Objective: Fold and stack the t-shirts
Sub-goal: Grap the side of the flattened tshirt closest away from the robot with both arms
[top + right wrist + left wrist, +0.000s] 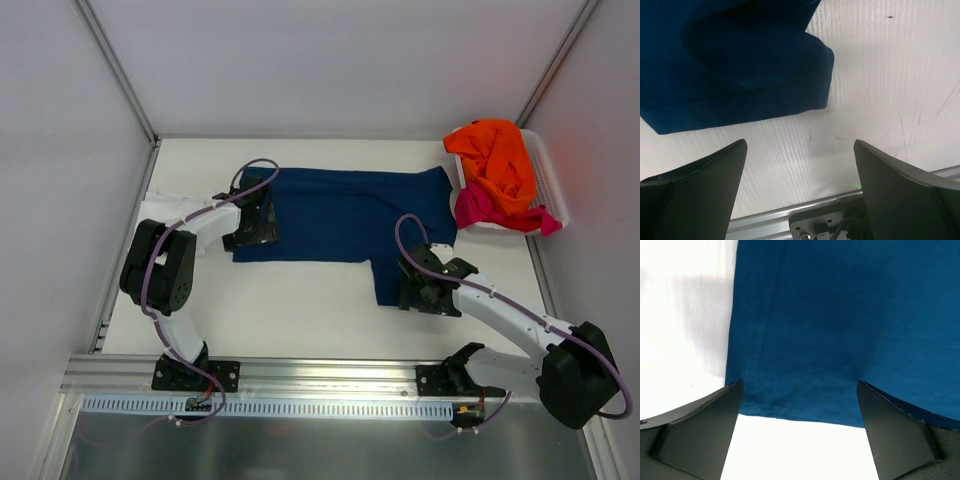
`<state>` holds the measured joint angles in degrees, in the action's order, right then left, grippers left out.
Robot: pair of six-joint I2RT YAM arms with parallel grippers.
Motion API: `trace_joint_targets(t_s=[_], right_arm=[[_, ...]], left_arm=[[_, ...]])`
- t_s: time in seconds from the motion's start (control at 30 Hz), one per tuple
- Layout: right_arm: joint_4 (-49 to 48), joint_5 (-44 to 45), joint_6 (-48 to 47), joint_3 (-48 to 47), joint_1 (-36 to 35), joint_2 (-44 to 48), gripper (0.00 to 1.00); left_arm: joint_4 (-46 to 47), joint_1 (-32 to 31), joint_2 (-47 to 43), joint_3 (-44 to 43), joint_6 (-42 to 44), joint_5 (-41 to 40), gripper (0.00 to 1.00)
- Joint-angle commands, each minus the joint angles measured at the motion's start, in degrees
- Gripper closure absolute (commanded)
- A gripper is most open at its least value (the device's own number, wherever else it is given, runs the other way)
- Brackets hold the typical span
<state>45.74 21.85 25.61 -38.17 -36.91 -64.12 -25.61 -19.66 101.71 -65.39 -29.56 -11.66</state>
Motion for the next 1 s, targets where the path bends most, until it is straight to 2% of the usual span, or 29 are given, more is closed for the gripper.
trace_joint_targets(t_s=[0.0, 0.2, 0.53, 0.63, 0.67, 0.7, 0.73, 0.8, 0.83, 0.9, 0.93, 0.97], right_arm=[[-1.6, 1.3, 2.4, 0.2, -0.3, -1.4, 0.07], [-4.3, 2.9, 1.3, -1.2, 0.4, -4.5, 0.06], [-9.1, 2.3, -2.2, 0.8, 7.4, -6.0, 0.07], [-12.2, 0.0, -3.5, 2.6, 10.2, -5.9, 0.23], [-12.4, -0.6, -3.7, 2.5, 10.3, -6.0, 0.33], [-12.6, -0.7, -3.8, 2.3, 10.5, -6.1, 0.39], [-12.8, -1.1, -3.9, 2.2, 10.8, -6.3, 0.52], [-12.9, -1.7, -4.1, 2.1, 10.9, -6.9, 0.64], [-13.4, -2.2, -4.2, 2.1, 10.9, -7.1, 0.74], [-13.4, -2.8, -4.3, 2.3, 11.0, -7.2, 0.85], [-13.2, -3.2, -4.4, 2.3, 10.9, -6.9, 0.99], [-13.0, -3.3, -4.5, 2.3, 11.0, -6.6, 1.00]], left_arm=[[3.2, 0.2, -4.0, 2.8, -1.0, -1.6, 0.01], [4.8, 0.2, -6.5, 4.6, -0.8, -2.3, 0.01], [5.3, 0.2, -6.6, 5.1, -0.1, -3.1, 0.01], [5.6, 0.3, -6.4, 5.6, -0.3, -2.8, 0.01], [5.8, 0.2, -6.4, 5.8, -0.5, -2.8, 0.01], [5.8, 0.2, -6.5, 6.1, -0.5, -2.8, 0.01], [5.8, 0.2, -6.7, 6.2, -0.6, -3.1, 0.01], [5.8, 0.2, -7.5, 6.8, -0.7, -3.6, 0.01], [5.7, 0.2, -8.0, 7.2, -0.7, -3.9, 0.01], [5.7, 0.2, -9.5, 8.2, -0.5, -5.3, 0.01], [5.7, 0.2, -10.0, 8.5, -0.3, -5.7, 0.01], [5.6, 0.2, -11.2, 9.3, -0.2, -6.4, 0.01]])
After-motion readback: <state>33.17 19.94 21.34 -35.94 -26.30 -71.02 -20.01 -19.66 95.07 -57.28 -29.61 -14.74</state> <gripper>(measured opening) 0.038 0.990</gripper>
